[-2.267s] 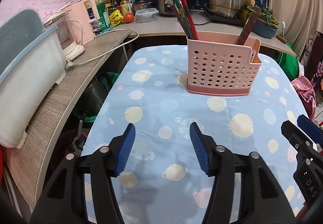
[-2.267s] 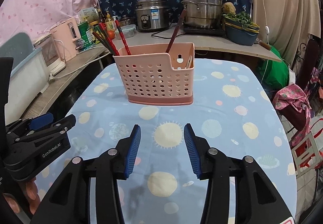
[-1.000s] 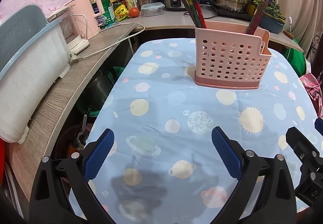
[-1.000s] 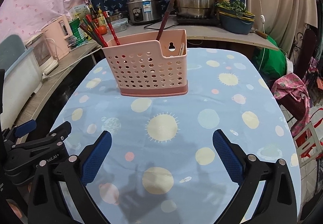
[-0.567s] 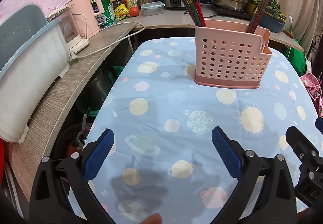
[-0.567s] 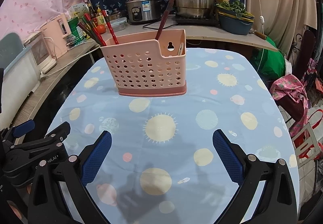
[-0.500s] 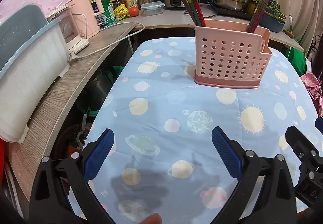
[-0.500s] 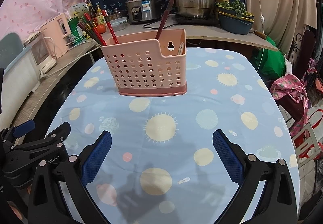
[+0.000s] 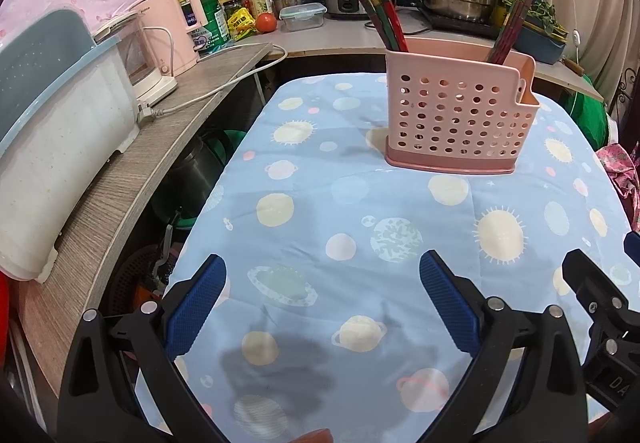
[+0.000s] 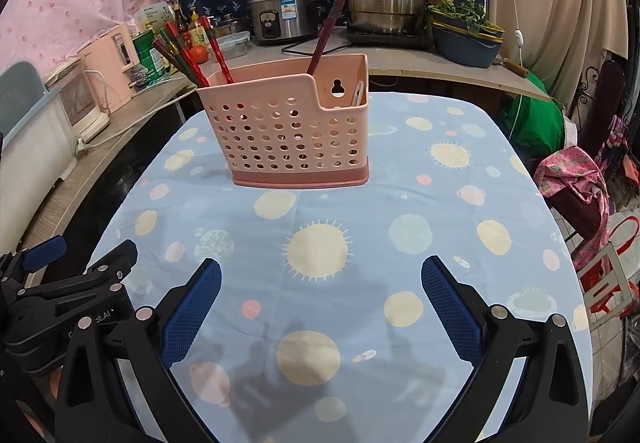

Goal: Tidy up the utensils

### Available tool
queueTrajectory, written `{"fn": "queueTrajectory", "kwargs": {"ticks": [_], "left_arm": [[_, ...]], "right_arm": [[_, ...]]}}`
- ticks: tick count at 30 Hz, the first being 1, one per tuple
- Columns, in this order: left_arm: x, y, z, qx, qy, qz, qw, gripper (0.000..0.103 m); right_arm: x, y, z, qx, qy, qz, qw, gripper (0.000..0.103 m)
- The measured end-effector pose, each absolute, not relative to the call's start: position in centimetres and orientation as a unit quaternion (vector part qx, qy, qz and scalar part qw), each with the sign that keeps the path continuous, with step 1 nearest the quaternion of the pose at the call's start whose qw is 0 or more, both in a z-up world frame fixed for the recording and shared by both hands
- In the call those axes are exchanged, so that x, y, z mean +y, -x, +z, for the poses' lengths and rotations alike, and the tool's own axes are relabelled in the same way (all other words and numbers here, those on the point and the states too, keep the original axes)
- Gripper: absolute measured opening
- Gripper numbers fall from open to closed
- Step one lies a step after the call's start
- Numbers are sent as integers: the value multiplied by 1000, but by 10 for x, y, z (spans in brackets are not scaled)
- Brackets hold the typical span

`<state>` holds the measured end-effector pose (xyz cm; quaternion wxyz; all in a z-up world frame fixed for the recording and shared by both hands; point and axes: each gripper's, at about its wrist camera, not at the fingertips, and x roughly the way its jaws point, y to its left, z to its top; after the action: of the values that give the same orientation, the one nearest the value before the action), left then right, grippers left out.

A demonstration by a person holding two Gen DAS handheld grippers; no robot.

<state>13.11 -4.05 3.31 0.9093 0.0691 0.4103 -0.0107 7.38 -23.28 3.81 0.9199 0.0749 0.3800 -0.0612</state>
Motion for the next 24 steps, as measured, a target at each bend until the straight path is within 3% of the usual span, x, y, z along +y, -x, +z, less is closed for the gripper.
{"fn": "queueTrajectory", "kwargs": {"ticks": [24], "left_arm": [[-41, -129, 37, 403, -60, -11, 913, 93]], "right_arm": [[-243, -74, 39, 378, -80, -73, 919, 97]]}}
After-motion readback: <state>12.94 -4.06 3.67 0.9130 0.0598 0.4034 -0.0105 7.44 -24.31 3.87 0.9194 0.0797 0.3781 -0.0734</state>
